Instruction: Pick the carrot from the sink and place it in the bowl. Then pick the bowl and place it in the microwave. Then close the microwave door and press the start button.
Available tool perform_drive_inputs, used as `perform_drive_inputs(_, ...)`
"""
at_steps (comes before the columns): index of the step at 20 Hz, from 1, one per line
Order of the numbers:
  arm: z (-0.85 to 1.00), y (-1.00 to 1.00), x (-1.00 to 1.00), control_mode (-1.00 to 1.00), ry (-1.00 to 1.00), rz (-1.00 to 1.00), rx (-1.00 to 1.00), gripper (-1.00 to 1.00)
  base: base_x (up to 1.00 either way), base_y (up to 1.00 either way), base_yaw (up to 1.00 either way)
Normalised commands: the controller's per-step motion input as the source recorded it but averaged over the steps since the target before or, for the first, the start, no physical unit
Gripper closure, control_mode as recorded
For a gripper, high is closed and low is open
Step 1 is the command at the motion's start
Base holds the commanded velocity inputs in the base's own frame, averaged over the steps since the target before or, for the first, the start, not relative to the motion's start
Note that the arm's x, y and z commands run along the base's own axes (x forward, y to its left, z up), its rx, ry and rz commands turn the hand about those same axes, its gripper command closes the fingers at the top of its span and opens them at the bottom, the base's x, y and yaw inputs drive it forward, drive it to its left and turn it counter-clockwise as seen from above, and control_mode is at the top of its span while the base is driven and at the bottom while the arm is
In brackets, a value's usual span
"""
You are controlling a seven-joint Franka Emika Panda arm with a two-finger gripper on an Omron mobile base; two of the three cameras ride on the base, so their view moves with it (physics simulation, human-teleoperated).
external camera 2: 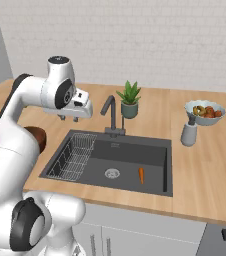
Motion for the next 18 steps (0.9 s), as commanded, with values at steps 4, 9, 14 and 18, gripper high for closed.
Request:
perform_drive_inputs(4, 0.0, -0.02, -0.31, -1.0, -0.01, 0.0, 0.0, -1.0, 0.0, 0.0, 0.0)
perform_drive_inputs(9, -0.14, -0.21, -0.79, -1.0, 0.01, 0.0, 0.0, -1.0, 0.0, 0.0, 0.0)
perform_drive_inputs(14, -0.5, -0.69, -0.23, -1.0, 0.0, 0.0, 0.0, -1.0, 0.0, 0.0, 0.0)
perform_drive_inputs(18, -0.53, -0.81, 0.04, -1.0, 0.0, 0.0, 0.0, -1.0, 0.0, 0.0, 0.0)
